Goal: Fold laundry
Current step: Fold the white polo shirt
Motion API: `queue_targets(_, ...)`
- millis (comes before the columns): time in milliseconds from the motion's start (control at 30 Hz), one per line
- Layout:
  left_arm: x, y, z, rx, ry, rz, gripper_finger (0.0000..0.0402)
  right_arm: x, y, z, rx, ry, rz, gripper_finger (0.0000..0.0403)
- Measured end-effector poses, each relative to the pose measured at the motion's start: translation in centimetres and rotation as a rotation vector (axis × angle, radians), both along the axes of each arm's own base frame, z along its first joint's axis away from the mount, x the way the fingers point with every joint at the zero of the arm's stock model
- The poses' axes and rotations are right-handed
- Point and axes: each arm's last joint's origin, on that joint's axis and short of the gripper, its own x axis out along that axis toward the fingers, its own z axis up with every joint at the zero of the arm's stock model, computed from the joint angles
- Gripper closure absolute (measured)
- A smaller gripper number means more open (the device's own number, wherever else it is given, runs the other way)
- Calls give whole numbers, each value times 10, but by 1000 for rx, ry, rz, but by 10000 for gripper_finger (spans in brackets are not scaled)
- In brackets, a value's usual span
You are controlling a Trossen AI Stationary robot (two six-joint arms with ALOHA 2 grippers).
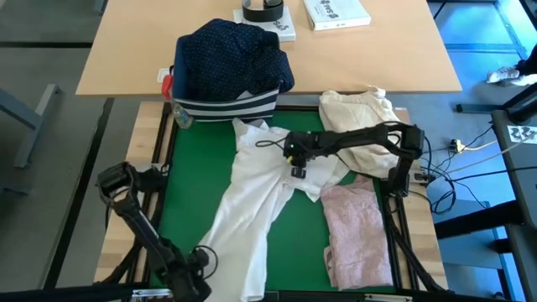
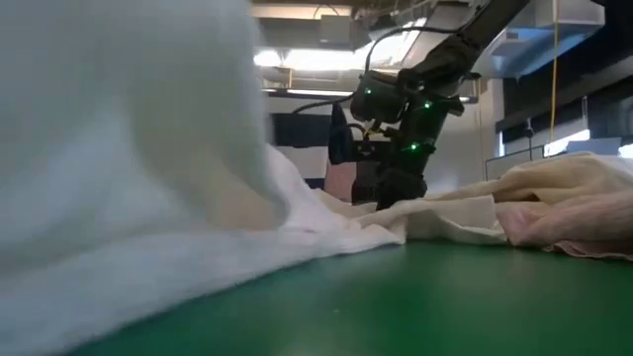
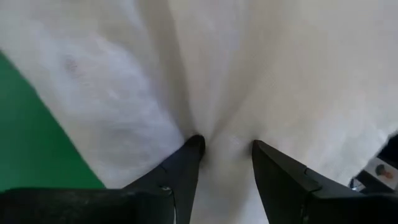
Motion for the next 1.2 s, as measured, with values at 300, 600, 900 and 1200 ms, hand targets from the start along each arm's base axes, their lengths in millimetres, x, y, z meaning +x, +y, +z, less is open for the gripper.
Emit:
queue_targets(300, 2, 48, 86, 134, -412, 162, 255, 23, 27, 80, 246, -298, 139, 281)
queue_targets(600, 29, 88, 93, 306, -526, 135, 255, 44, 101, 73, 379, -353, 265, 281)
queue_targets(900, 19, 87, 72, 190, -380, -2, 255, 28, 149, 62, 283, -176, 349, 281)
queue_targets(1200, 17, 81, 37, 198, -350, -5, 255, 15, 147, 34, 237, -152, 281, 281)
